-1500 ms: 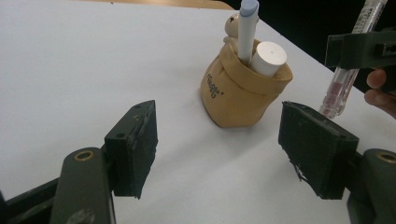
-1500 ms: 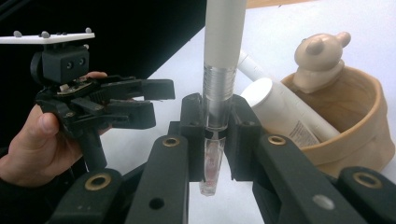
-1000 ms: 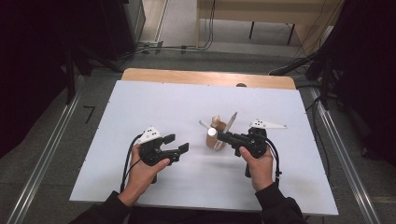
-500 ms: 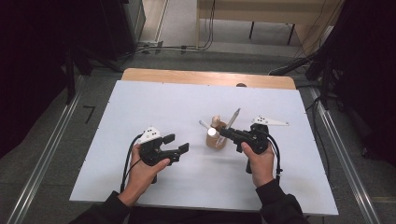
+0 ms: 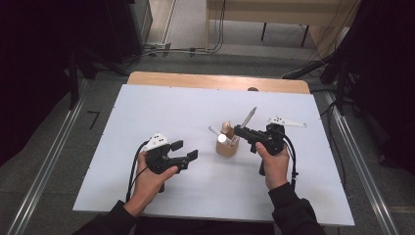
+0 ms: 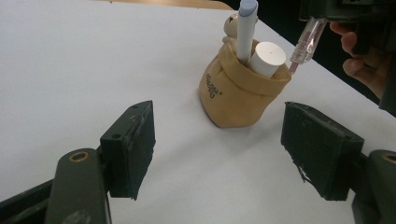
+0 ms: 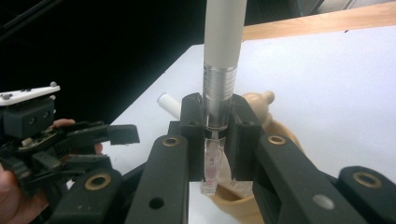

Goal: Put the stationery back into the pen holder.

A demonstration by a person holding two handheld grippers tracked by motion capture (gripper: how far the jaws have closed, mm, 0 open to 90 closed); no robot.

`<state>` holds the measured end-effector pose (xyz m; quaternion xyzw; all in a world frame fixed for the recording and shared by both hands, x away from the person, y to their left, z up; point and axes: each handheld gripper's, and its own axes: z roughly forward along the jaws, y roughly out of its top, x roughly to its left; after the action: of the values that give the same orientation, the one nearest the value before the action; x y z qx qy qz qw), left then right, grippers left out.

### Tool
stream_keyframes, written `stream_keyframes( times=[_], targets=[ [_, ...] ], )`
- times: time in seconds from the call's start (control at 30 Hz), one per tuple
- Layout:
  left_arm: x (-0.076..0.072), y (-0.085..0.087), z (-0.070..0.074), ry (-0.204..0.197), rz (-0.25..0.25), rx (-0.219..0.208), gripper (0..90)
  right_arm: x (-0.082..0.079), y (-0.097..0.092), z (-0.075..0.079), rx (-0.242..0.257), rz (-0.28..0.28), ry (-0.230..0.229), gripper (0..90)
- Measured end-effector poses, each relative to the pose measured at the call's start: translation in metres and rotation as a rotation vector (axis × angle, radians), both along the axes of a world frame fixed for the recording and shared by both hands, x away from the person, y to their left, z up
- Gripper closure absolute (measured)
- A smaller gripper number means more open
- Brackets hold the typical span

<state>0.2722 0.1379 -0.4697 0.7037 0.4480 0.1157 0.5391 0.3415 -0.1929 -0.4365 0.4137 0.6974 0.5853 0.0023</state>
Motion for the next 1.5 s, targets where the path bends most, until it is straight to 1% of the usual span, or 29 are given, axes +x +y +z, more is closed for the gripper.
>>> stream_keyframes(
  times=[0.07, 0.17, 0.27, 0.47, 0.57, 0.7, 0.83, 0.9, 1.13, 1.27, 1.33, 1.5],
  targets=[
    [0.0, 0.0, 0.0, 0.001, 0.0, 0.0, 27.4, 0.003, -0.001, -0.001, 0.002, -0.008, 0.001, 77.0],
    [0.0, 0.0, 0.0, 0.003, 0.0, 0.001, 27.4, 0.006, -0.001, -0.004, -0.009, -0.016, 0.009, 77.0],
    [0.0, 0.0, 0.0, 0.003, -0.001, 0.002, 27.4, 0.008, 0.001, -0.006, -0.026, -0.018, 0.001, 77.0],
    [0.0, 0.0, 0.0, 0.004, -0.001, 0.003, 27.4, 0.012, 0.002, -0.009, -0.044, -0.027, 0.008, 77.0],
    [0.0, 0.0, -0.001, 0.004, 0.0, 0.002, 27.4, 0.014, 0.001, -0.011, -0.044, -0.032, 0.008, 77.0],
    [0.001, 0.0, -0.001, 0.005, -0.001, 0.006, 27.3, 0.015, 0.003, -0.013, -0.062, -0.034, 0.006, 77.0],
    [0.001, 0.0, -0.001, 0.006, -0.001, 0.005, 27.3, 0.016, 0.006, -0.014, -0.086, -0.034, 0.003, 77.0],
    [0.001, 0.0, -0.001, 0.006, -0.001, 0.004, 27.3, 0.016, 0.007, -0.015, -0.105, -0.038, -0.003, 76.9],
    [0.001, 0.0, -0.002, 0.006, -0.003, 0.004, 27.3, 0.017, 0.012, -0.019, -0.137, -0.033, -0.006, 76.9],
    [0.001, 0.0, -0.002, 0.006, -0.003, 0.004, 27.4, 0.017, 0.015, -0.021, -0.172, -0.034, -0.008, 76.9],
    [0.001, 0.0, -0.002, 0.009, -0.003, 0.004, 27.3, 0.017, 0.016, -0.022, -0.195, -0.036, -0.019, 76.9],
    [0.0, 0.0, -0.002, 0.008, -0.003, 0.003, 27.3, 0.016, 0.019, -0.023, -0.22, -0.033, -0.024, 76.9]
  ],
)
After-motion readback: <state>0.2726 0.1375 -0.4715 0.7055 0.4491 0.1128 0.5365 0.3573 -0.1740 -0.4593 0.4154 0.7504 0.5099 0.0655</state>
